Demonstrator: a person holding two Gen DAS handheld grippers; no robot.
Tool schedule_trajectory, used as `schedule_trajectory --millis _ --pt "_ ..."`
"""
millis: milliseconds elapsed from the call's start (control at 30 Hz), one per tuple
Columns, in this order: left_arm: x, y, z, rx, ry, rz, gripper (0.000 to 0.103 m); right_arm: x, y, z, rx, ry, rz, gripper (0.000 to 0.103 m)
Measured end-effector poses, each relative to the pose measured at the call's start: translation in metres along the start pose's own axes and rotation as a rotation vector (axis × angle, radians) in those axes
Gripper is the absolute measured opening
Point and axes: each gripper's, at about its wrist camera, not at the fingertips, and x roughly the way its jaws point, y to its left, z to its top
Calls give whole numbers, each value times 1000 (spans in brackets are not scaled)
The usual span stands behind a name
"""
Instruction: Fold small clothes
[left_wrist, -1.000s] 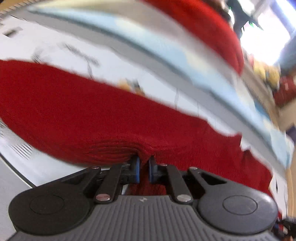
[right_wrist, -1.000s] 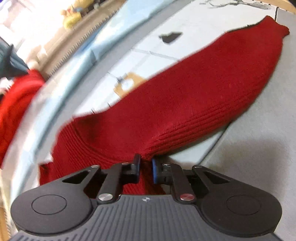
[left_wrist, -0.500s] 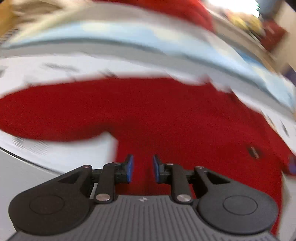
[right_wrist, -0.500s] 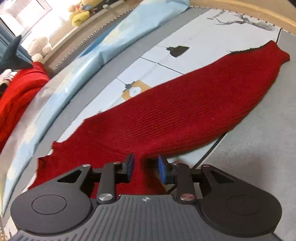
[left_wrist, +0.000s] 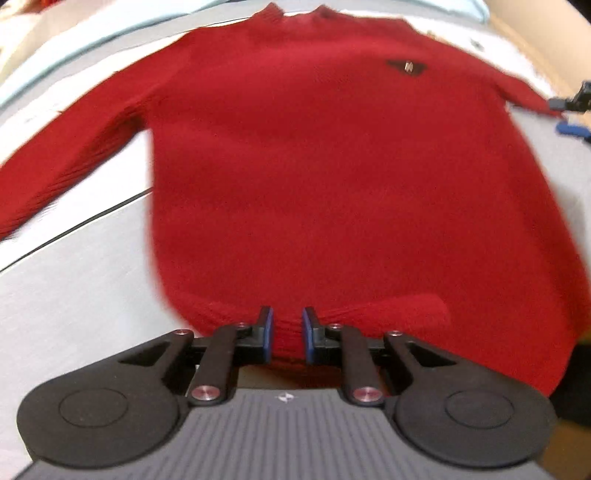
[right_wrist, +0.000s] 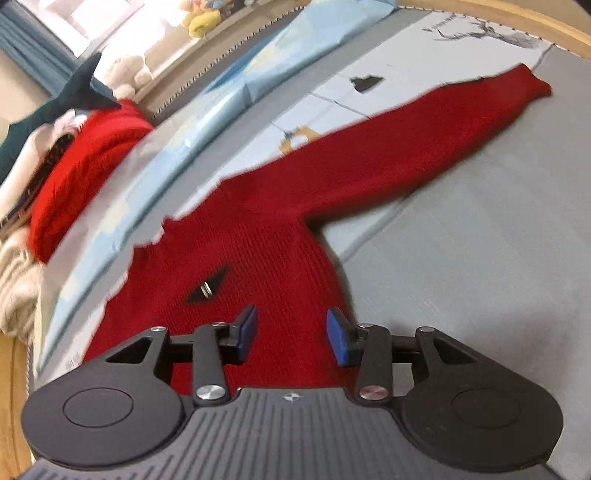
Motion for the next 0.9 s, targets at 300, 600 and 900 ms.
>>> schedule_trajectory --millis 300,600,900 --pt "-59 53 -75 -131 -42 125 21 -10 -49 -63 -177 141 -121 43" --pt "-27 36 -73 -107 15 47 32 -3 -59 -99 -320 233 -93 12" --pt "-6 31 -66 -97 41 10 32 -57 -97 -42 -163 107 -31 5"
